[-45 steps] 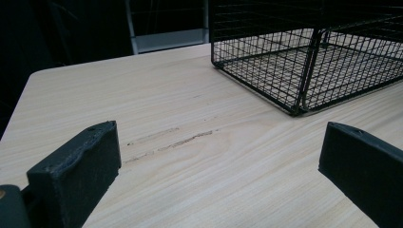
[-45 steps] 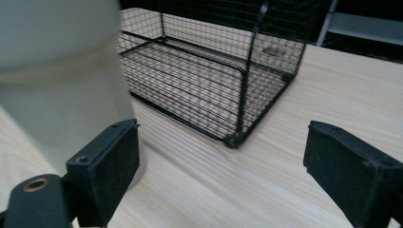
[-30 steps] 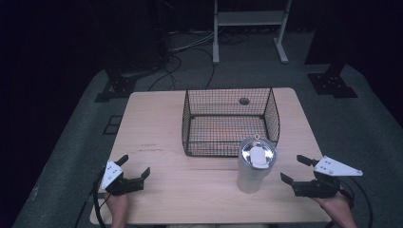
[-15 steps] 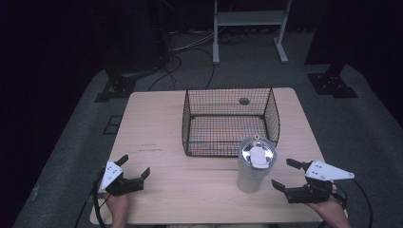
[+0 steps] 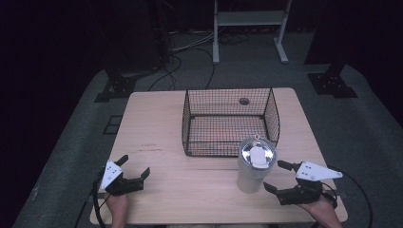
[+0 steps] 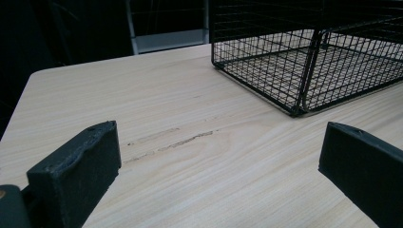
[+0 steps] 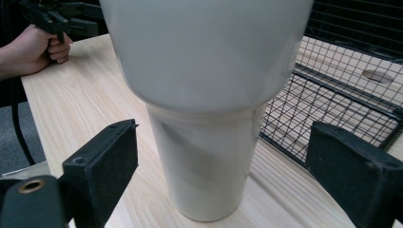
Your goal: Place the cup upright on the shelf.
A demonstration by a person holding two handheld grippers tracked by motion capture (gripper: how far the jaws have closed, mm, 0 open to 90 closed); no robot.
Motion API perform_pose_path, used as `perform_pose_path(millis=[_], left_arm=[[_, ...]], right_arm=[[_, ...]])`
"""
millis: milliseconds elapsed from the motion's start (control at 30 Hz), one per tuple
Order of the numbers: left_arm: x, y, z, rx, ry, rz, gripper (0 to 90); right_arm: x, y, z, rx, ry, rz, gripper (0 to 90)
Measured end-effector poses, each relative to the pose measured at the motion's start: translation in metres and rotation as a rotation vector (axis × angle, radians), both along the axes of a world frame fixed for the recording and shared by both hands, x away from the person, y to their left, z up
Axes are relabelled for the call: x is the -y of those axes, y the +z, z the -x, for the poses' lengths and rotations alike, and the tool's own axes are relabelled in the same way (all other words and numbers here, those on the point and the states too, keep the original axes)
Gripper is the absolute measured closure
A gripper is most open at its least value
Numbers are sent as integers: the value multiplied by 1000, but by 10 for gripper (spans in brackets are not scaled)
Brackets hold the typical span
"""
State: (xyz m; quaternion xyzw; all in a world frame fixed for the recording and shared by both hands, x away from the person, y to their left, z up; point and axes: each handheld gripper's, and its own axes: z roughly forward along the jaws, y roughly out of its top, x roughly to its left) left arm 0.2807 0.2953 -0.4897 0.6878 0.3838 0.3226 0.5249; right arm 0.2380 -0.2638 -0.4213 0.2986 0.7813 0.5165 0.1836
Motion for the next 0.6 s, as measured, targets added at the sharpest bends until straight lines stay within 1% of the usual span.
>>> perform_pose_path(millis=[400, 600], left_arm=[[0, 0, 0, 1, -1, 0, 0], [0, 0, 0, 1, -1, 1, 0]], right_arm=[[-11, -10, -6, -27, 19, -7, 93], [-18, -14, -11, -32, 20, 8, 91]])
